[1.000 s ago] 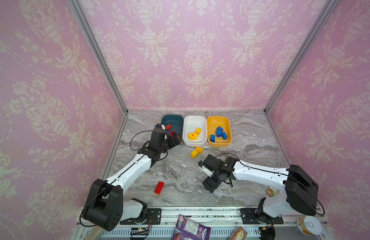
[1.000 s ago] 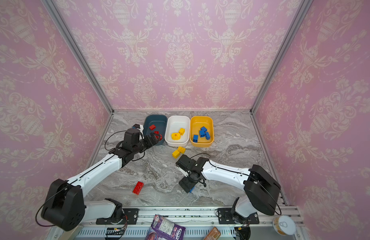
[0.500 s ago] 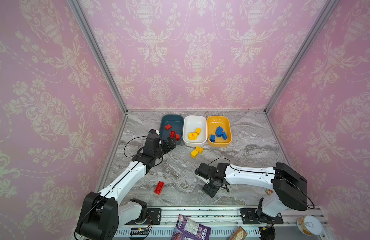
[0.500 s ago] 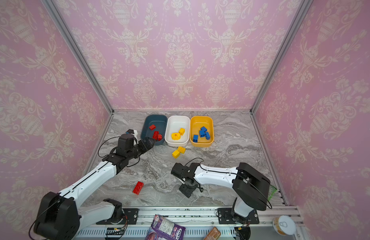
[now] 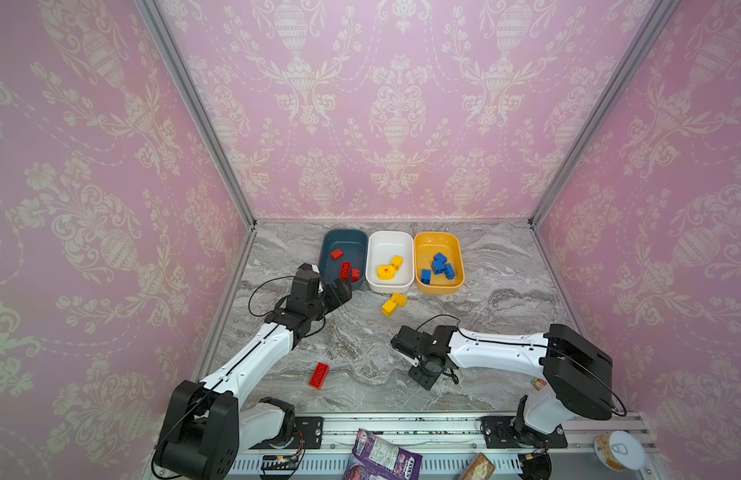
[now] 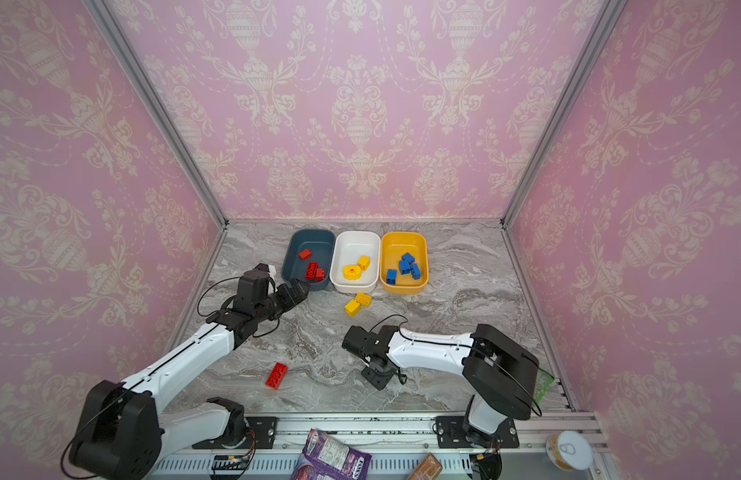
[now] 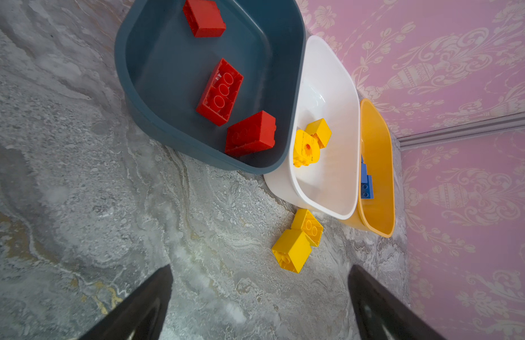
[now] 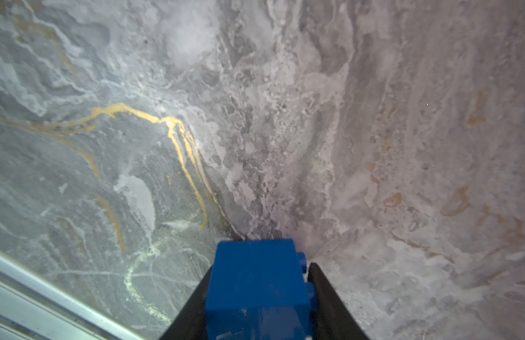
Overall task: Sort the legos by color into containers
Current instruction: 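Close the right gripper on the blue brick and lift it, then carry the blue brick with the right gripper over the yellow bin and release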
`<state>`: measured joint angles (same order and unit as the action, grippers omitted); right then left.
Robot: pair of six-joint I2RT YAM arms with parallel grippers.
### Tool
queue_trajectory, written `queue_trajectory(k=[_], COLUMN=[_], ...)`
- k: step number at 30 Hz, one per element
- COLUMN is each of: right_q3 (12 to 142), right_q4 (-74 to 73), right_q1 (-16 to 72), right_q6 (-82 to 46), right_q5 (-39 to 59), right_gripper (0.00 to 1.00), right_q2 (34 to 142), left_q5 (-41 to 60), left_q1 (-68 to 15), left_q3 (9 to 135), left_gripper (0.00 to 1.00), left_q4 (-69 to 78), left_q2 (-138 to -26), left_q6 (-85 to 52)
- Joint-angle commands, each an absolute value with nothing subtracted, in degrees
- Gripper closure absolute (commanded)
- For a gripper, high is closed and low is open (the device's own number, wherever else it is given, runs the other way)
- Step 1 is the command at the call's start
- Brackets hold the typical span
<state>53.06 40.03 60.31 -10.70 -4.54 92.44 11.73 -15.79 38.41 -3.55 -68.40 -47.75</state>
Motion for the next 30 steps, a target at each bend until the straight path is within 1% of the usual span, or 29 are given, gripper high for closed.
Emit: queue_trajectory(k=[1, 8, 11, 14, 20, 24, 30], right_q3=[54.6, 56.4, 58.0, 59.8, 64.3, 66.8, 74.9], right_q4=[42.2, 43.5, 44.1, 44.4, 42.0, 37.4, 32.5], right_q1=[60.8, 60.6, 59.1, 55.2, 44.7, 37.5, 28.6], right_q6=[-11.4, -11.5, -11.4, -11.3, -8.6, -7.2, -7.0], right_q5=[-5.6, -8.1, -9.5, -10.2, -11.2, -11.7, -11.3], right_gripper=[0.59, 0.59, 0.59, 0.59, 0.58, 0.59, 0.59], right_q2=[92.4, 90.3, 88.3, 86.2, 84.2, 85.5, 90.1], left_q5=[12.7, 13.0, 13.4, 13.6, 14.7, 14.9, 14.7], left_q1=[-15.2, -15.3, -15.2, -15.2, -15.3, -15.3, -15.3], left_q3=[37.8, 37.4, 37.1, 36.8, 35.8, 35.3, 35.0], left_gripper=[0.05, 0.05, 0.04, 0.04, 0.04, 0.04, 0.04], left_q4=[-4.4, -4.6, -4.3, -4.0, -2.9, -3.0, -4.7], left_q2=[-68.9, -69.0, -69.1, -69.0, -69.3, -69.4, -69.0], left_q6=[-49.0, -48.6, -48.6, -48.6, -48.7, -48.5, -47.7])
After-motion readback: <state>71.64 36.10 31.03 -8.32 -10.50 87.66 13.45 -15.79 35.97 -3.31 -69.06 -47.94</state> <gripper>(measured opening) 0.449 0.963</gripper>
